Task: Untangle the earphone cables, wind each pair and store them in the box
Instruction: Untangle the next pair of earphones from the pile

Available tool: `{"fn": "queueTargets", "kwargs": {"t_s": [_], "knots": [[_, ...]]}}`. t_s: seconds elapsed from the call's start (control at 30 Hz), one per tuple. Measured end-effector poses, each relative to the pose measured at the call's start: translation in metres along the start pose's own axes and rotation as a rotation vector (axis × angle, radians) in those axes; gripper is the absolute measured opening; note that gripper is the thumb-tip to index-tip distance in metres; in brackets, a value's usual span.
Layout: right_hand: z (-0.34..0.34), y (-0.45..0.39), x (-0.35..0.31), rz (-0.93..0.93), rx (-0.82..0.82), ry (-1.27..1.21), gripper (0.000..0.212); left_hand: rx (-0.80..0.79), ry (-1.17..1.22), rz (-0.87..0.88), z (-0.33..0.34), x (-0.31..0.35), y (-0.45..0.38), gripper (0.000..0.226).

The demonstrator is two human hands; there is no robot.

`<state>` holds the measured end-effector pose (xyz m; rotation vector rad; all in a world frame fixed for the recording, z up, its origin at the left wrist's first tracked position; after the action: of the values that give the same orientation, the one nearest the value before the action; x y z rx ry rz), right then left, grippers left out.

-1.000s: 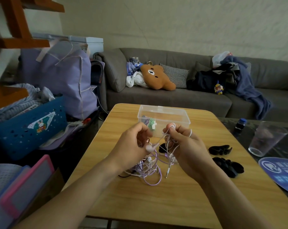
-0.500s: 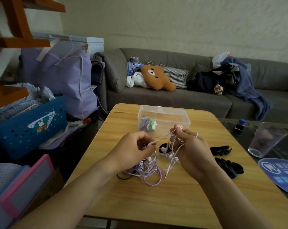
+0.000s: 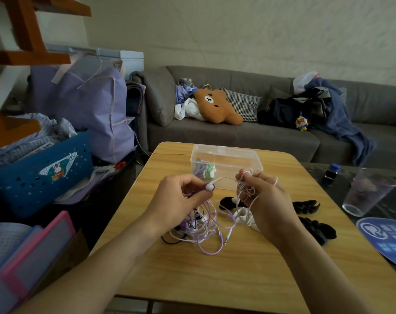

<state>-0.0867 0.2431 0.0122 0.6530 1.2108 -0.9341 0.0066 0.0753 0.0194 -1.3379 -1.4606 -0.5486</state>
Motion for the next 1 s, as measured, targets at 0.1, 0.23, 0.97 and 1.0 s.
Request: {"fn": "queueTargets", "kwargs": {"t_s": [0.1,0.23,0.97,1.0], "knots": [[0.017,0.005,0.002,0.017,-0.131,0.066,0.018,0.061,-0.022,-0.008,-0.006,0.000,0.001,0.016],[0.042,0.013,0.007,0.067,-0.320,-0.069,0.010,0.092,-0.024,-0.077,-0.010,-0.005,0.003,0.025],[0.062,0.019,0.038,0.231,-0.426,0.026,0.020,0.093,0.084,-0.118,-0.011,-0.012,0.001,0.008],[0.062,0.019,0.033,0.222,-0.409,-0.053,0.020,0.096,0.137,-0.142,-0.011,-0.015,0.001,0.007]]}}
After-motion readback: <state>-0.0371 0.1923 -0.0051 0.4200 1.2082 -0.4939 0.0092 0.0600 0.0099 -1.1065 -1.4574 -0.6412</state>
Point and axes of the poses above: each hand's wrist, its own y-axis away from the middle knuckle, its own z-axis out of the palm, x = y × z, the point moved 10 cm from there along -y, towards the middle knuckle, and after that the axes turned 7 degrees about -x, right-handed, at the moved point
